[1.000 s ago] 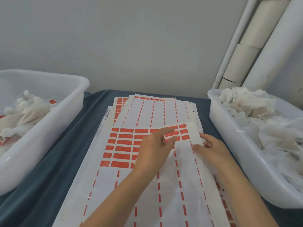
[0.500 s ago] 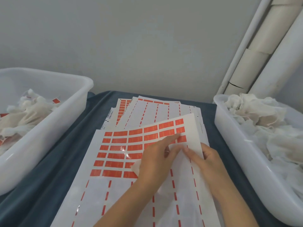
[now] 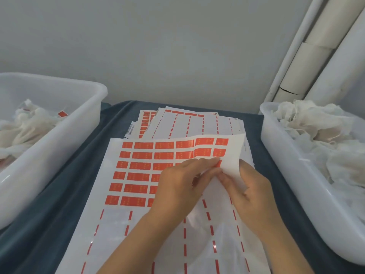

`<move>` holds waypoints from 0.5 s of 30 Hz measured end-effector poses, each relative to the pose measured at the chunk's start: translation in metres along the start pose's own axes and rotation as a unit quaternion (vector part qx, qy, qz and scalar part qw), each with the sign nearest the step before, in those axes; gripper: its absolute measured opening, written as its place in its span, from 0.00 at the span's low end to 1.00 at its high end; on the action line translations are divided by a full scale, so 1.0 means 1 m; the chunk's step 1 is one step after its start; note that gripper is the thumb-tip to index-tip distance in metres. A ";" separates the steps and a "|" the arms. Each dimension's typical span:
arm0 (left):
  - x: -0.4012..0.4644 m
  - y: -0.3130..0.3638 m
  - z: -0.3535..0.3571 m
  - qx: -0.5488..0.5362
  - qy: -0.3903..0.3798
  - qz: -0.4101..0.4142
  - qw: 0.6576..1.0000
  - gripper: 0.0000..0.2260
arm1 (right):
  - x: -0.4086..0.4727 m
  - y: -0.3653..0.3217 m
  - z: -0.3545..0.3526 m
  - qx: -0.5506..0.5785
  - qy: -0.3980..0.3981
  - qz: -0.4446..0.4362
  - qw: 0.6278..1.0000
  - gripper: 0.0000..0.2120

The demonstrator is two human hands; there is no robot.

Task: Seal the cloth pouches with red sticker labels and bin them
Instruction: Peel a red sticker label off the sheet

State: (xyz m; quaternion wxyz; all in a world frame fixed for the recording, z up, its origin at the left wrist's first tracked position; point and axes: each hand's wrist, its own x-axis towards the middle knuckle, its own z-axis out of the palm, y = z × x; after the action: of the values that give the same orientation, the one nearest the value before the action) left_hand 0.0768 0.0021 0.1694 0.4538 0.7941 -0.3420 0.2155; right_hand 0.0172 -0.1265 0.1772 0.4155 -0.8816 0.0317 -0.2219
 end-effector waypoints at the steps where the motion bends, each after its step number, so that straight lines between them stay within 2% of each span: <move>1: 0.001 0.000 -0.003 -0.017 -0.017 -0.012 1.000 0.14 | -0.001 0.000 0.000 0.001 -0.001 -0.008 1.000 0.16; 4: 0.003 0.000 -0.011 -0.074 -0.065 -0.054 0.994 0.14 | -0.002 -0.002 0.000 0.006 -0.002 -0.018 1.000 0.17; 8: 0.006 0.004 -0.014 -0.098 -0.076 -0.093 0.988 0.12 | -0.001 -0.003 0.000 0.021 -0.006 -0.003 1.000 0.18; 13: 0.006 0.006 -0.009 -0.117 -0.017 -0.155 0.981 0.02 | 0.001 0.001 0.001 0.032 -0.001 0.061 0.998 0.20; 15: 0.008 0.002 -0.006 -0.139 0.019 -0.221 0.965 0.05 | 0.004 0.004 0.000 0.027 0.008 0.094 0.995 0.17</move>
State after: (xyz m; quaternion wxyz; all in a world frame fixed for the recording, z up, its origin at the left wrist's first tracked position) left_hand 0.0807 0.0040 0.1794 0.6021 0.7751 -0.1760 0.0755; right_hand 0.0211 -0.1302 0.1756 0.4582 -0.8610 0.1119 -0.1900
